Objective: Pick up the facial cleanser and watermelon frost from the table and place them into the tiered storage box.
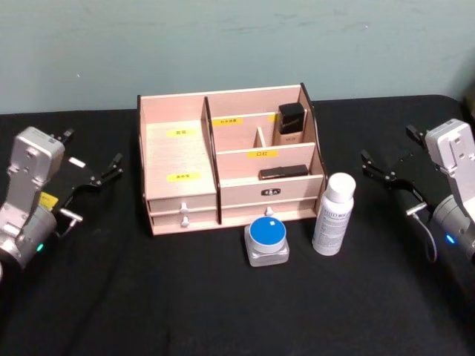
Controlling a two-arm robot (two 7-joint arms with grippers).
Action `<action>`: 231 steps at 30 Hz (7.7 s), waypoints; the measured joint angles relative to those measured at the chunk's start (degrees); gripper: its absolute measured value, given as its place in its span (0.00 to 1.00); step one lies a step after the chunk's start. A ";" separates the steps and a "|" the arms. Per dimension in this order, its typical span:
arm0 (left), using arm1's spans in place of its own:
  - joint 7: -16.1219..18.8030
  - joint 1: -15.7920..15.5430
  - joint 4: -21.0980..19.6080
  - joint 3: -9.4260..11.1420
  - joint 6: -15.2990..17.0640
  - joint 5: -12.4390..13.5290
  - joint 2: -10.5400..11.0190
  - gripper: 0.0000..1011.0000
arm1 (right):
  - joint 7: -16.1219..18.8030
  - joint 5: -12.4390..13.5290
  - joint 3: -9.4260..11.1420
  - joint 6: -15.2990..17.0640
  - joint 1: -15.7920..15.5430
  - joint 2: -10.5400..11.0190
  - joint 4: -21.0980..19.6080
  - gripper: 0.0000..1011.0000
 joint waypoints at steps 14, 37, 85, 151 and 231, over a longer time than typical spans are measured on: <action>0.00 0.00 0.00 0.00 0.00 0.00 0.00 1.00 | 0.98 -0.01 1.47 0.12 -0.73 -1.17 0.42 0.99; 0.00 0.00 0.00 0.00 0.00 0.00 0.00 1.00 | 3.56 0.52 8.30 2.22 -9.07 3.58 -15.68 0.99; 0.00 0.00 0.00 0.00 0.00 0.00 0.00 1.00 | 15.71 13.24 19.97 11.06 -31.07 8.68 -33.58 0.99; 0.00 0.00 0.00 0.00 0.00 0.00 0.00 1.00 | 26.90 9.40 8.69 12.87 -9.90 -2.62 -11.61 0.99; 0.00 0.00 0.00 0.00 0.00 0.00 0.00 1.00 | 28.58 13.56 8.67 16.18 -6.53 0.02 -17.28 0.58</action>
